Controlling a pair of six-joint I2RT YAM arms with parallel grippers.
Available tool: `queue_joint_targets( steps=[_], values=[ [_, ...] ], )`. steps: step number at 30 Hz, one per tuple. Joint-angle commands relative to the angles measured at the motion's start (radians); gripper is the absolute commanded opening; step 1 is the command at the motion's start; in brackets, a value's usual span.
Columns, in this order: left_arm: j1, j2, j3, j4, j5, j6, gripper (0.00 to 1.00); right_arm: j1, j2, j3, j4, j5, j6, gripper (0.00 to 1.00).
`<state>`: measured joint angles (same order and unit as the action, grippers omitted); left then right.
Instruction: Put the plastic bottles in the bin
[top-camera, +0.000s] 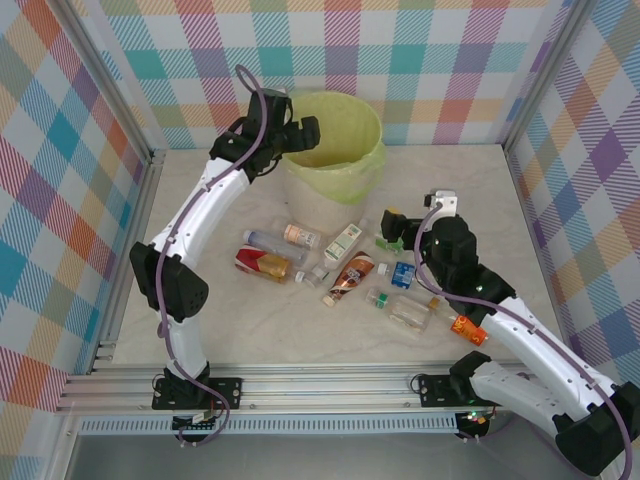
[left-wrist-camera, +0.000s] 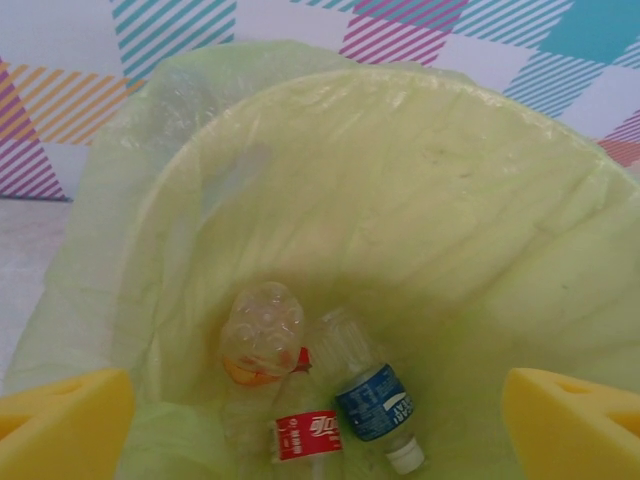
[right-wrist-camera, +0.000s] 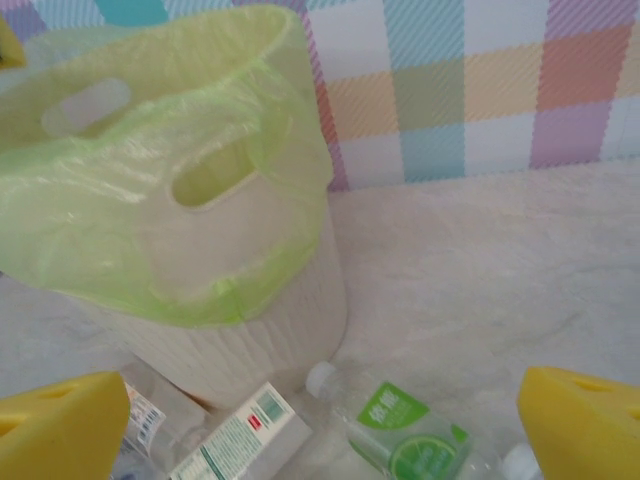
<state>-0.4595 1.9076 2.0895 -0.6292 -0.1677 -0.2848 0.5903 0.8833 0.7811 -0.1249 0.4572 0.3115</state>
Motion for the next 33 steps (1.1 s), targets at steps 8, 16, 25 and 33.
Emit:
queue_joint_targets(
  steps=[8,16,25,33],
  values=[
    [0.014,-0.198,-0.159,0.043,0.144,-0.091,1.0,-0.061,-0.016,-0.032,-0.23,0.04,0.035,1.0],
    [0.031,-0.381,-0.444,0.219,0.15,-0.165,1.0,-0.228,0.063,-0.014,-0.305,-0.098,-0.061,1.0],
    [0.036,-0.533,-0.611,0.276,0.168,-0.215,1.0,-0.405,0.244,0.136,-0.558,-0.127,-0.308,1.0],
    [0.038,-0.615,-0.732,0.31,0.12,-0.225,1.0,-0.563,0.41,0.251,-0.802,-0.302,-0.513,1.0]
  ],
)
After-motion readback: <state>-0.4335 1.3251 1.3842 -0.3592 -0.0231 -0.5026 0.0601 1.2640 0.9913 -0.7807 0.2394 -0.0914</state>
